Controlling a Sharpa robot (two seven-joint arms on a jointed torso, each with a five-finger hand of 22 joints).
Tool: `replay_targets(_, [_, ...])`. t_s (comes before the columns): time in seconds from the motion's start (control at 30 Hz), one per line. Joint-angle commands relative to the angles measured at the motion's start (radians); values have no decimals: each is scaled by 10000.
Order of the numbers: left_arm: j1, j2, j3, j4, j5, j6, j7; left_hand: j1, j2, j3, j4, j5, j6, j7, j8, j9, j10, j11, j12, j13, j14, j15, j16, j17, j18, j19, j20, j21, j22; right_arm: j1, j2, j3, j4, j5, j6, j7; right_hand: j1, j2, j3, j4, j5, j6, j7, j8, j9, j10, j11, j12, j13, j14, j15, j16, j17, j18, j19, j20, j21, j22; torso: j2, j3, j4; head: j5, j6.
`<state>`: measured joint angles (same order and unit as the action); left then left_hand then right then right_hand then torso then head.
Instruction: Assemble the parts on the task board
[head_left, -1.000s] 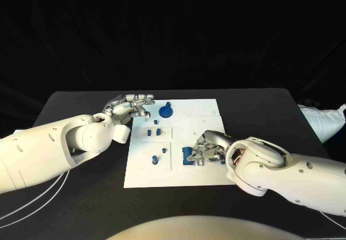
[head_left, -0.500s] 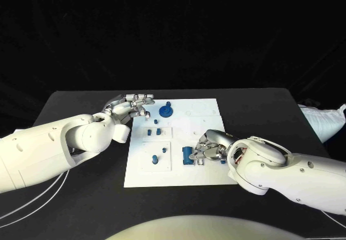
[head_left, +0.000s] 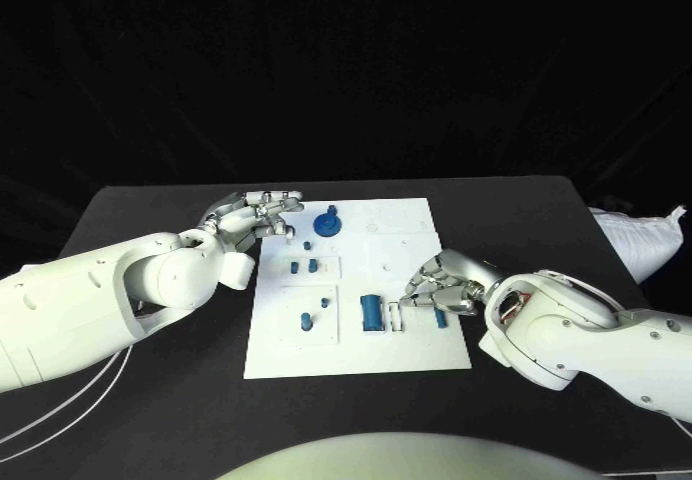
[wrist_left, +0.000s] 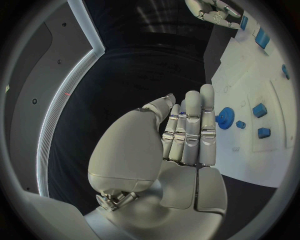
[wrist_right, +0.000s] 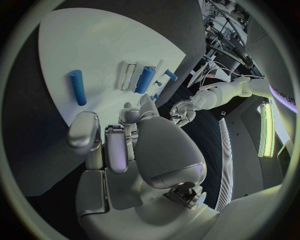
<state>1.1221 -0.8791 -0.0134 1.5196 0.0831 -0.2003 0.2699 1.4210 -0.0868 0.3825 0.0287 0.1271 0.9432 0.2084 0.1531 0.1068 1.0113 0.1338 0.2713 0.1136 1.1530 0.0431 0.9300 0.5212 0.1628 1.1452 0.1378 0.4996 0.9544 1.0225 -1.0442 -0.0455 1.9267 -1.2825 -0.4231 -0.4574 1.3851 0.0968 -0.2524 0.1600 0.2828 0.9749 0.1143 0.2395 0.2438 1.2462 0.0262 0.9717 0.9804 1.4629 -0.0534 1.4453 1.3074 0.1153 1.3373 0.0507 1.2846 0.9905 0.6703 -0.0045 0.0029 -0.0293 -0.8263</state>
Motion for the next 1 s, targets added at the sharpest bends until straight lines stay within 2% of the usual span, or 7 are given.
replay_targets(0.03, [-3, 14, 5, 17, -52, 204, 51, -9, 59, -60, -3, 13, -46, 7, 67, 2, -49, -6, 33, 16, -97, 1, 39, -16, 185, -71, 17, -50, -13, 32, -254, -2, 43, 7, 112, 384, 25, 12, -43, 5, 5, -61, -4, -70, -11, -56, 25, -17, 16, 652, 77, -44, 445, -89, -12, 62, -31, 15, -7, -7, -25, -60, 5])
replay_targets(0.17, [-7, 6, 4, 27, -55, 200, 65, -9, 59, -60, -3, 13, -46, 7, 67, 2, -49, -6, 33, 16, -97, 1, 39, -16, 185, -71, 17, -50, -13, 54, -571, -4, -16, -792, 569, 156, 65, 56, -40, 0, 105, 42, -20, -81, -8, 0, 16, 56, 91, 658, 81, -29, 476, -96, 12, 82, 4, 86, -1, 7, -37, -86, 0])
replay_targets(0.2, [-8, 5, 4, 30, -56, 200, 67, -9, 59, -60, -3, 13, -46, 7, 67, 2, -49, -6, 33, 16, -97, 1, 39, -16, 185, -71, 17, -50, -13, 56, -631, -5, -40, -990, 689, 94, 114, 60, -34, -21, 274, 89, -33, -89, -9, 9, 5, 65, 105, 658, 73, -30, 477, -99, 23, 85, 19, 114, -1, 7, -31, -124, 8])
replay_targets(0.33, [-10, 1, 4, 39, -57, 201, 72, -9, 59, -60, -3, 13, -46, 7, 67, 2, -49, -6, 33, 16, -97, 1, 39, -16, 185, -71, 17, -50, -13, 51, -759, -10, -143, -1522, 1054, -126, 162, 38, -51, -42, 390, 184, -57, -95, -7, 20, -13, 70, 119, 659, 64, -30, 483, -103, 34, 86, 36, 149, -9, -8, -29, -210, 20])
replay_targets(0.5, [-13, 7, 4, 51, -58, 204, 68, -23, 76, -68, -7, 18, -75, 7, 103, 6, -88, -5, 84, 20, -117, 5, 52, -32, 187, -80, 24, -67, -25, -9, -782, -25, -288, -1992, 1576, -427, 44, -33, -195, 45, 67, 370, -86, -121, -3, 22, -35, 26, 92, 657, 48, -42, 479, -99, 21, 71, 30, 142, -3, -1, 7, -341, 132])
replay_targets(0.6, [-19, 11, 4, 72, -58, 206, 47, -23, 76, -68, -7, 18, -75, 7, 103, 6, -88, -5, 84, 20, -117, 5, 52, -32, 187, -80, 24, -67, -25, -52, -763, -29, -338, -2081, 1790, -536, -89, -49, -289, 144, -109, 431, -97, -143, -1, 17, -35, -1, 72, 652, 44, -58, 463, -99, 11, 71, 23, 133, -3, 2, 16, -357, 161])
replay_targets(1.0, [-41, 13, 4, 116, -58, 219, 23, -23, 76, -68, -7, 18, -75, 7, 103, 6, -88, -5, 84, 20, -117, 5, 52, -32, 187, -80, 24, -67, -25, -108, -635, -33, -458, -2355, 2167, -865, -430, -59, -518, 471, -266, 620, -151, -158, 33, 27, -67, -14, 77, 646, 23, -95, 436, -93, -8, 62, 2, 106, -2, -1, 10, -366, 97])
